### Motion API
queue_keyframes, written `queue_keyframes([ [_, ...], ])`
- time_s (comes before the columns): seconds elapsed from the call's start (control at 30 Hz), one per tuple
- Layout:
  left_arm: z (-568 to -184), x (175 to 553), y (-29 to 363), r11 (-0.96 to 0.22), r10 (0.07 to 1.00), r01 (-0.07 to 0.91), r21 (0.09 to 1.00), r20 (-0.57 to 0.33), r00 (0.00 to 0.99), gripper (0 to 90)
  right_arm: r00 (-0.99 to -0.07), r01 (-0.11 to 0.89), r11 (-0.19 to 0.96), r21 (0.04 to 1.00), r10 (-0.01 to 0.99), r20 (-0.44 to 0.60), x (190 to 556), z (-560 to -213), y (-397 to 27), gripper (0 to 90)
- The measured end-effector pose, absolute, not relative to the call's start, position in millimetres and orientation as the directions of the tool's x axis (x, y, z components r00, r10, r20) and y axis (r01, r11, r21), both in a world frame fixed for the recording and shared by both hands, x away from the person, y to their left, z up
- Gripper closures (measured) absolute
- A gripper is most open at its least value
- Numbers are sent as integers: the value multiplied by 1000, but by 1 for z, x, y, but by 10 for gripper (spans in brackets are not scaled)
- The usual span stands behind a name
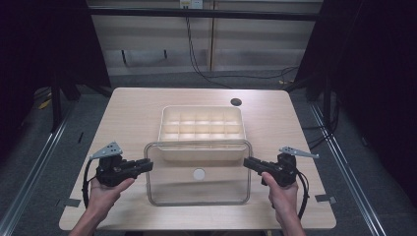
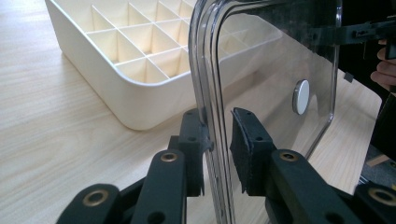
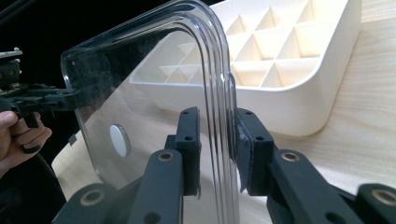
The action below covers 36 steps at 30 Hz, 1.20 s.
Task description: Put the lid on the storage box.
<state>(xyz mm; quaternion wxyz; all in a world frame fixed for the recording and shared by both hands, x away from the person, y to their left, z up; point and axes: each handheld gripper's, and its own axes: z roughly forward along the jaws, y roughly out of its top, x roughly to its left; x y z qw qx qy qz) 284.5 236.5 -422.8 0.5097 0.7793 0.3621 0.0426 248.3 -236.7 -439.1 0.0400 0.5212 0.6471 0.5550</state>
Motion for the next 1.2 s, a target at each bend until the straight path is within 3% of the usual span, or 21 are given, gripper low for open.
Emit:
queue_keyframes([
  [1.2,-387,310,229,-194,605,487,852,-287,743,757,-476,571,-184,800,719,505,273,-403,-246,727],
])
